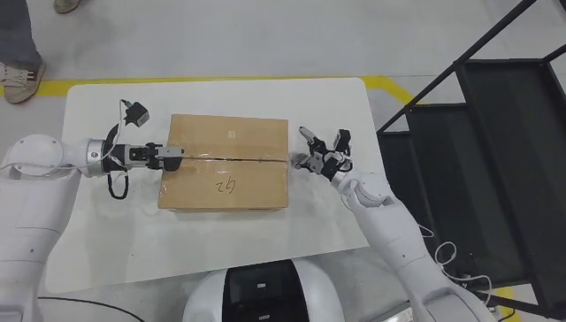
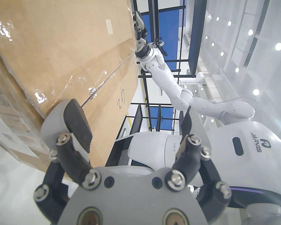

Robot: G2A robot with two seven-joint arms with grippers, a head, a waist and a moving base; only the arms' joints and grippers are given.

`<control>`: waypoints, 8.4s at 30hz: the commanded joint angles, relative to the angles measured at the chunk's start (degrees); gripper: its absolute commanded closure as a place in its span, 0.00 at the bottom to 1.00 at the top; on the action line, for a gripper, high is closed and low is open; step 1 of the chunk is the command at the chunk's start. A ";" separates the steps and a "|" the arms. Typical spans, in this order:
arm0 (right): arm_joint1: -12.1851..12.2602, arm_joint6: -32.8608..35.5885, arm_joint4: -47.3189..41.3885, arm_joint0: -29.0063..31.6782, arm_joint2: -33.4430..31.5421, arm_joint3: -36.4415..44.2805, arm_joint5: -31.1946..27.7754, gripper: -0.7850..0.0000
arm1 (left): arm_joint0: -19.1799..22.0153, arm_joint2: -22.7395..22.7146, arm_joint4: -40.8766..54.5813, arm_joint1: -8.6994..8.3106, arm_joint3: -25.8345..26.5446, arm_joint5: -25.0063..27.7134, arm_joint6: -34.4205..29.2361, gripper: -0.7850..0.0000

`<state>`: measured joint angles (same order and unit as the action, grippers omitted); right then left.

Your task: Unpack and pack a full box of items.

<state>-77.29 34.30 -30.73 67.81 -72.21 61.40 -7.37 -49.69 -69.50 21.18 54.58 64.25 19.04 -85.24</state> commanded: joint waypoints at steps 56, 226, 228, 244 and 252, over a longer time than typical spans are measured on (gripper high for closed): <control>4.50 -0.39 14.14 17.94 -13.05 28.61 -17.61 1.00 | 0.00 0.00 0.00 0.00 0.00 0.00 0.00 0.00; 9.90 7.24 26.28 33.51 -24.45 51.71 -7.16 0.00 | 14.01 19.57 6.78 8.85 -20.06 2.02 7.66 0.00; 9.90 7.24 26.28 33.51 -24.45 51.71 -7.16 0.00 | 13.74 18.08 7.94 8.33 -21.52 2.98 6.33 0.00; 10.15 16.65 15.25 32.79 -19.92 51.60 -4.57 0.00 | 2.49 2.11 13.84 1.04 -13.45 4.84 4.83 0.00; 9.48 11.06 17.71 25.63 -11.10 43.12 -1.10 0.00 | -1.74 -1.17 13.78 -0.37 -8.99 5.03 5.04 0.00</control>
<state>-67.73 46.20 -12.90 94.36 -83.89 105.43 -8.29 -51.12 -70.48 35.02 54.30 54.96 24.03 -80.25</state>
